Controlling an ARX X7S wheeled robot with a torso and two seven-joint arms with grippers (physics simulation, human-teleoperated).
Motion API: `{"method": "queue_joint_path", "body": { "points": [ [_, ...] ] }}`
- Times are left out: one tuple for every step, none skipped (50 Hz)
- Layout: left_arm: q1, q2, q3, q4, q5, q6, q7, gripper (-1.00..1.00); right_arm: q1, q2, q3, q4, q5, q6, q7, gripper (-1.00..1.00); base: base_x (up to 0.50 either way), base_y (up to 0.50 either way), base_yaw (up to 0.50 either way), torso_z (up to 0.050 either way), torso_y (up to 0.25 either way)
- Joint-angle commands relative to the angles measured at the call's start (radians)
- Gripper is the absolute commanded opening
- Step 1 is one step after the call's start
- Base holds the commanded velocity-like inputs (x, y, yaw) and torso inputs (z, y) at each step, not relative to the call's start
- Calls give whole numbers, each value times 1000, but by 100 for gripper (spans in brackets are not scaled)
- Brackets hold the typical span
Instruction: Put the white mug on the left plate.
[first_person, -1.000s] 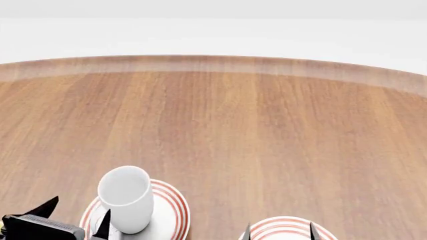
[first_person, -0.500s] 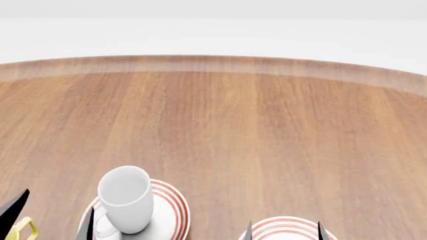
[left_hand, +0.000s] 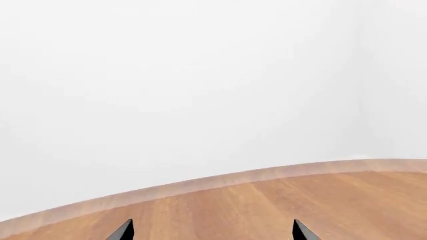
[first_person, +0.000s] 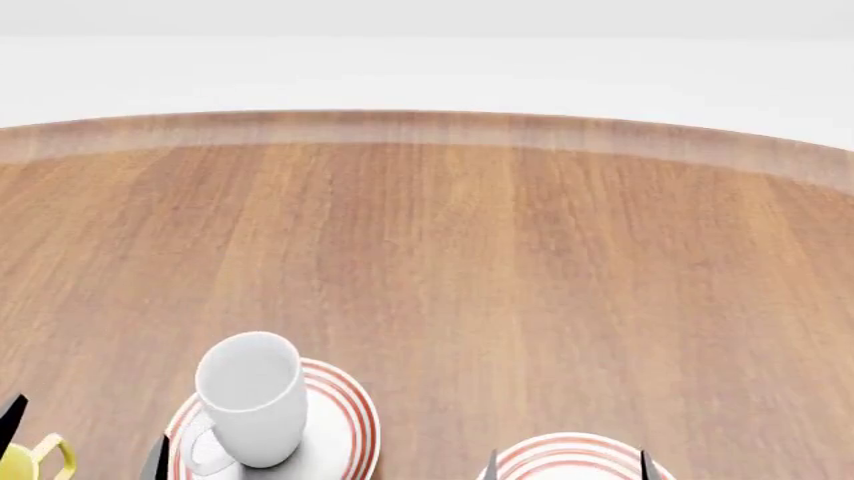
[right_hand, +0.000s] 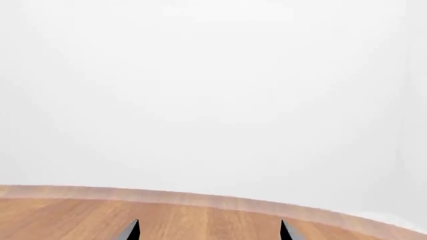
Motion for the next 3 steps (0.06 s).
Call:
{"method": "queue_joint_path", "body": {
  "points": [
    [21,-3,2,13,14,17,-7,100,-2,4,-4,-6,-2,1,2,100,0,0,0,0,0],
    [21,-2,2,12,15,18,-7,100,-1,4,-4,-8,-1,4,3,100,0,0,0,0,0],
    [21,-4,0,15,9,15,-8,100,0,4,-5,-5,0,2,2,100,0,0,0,0,0]
  ]
}}
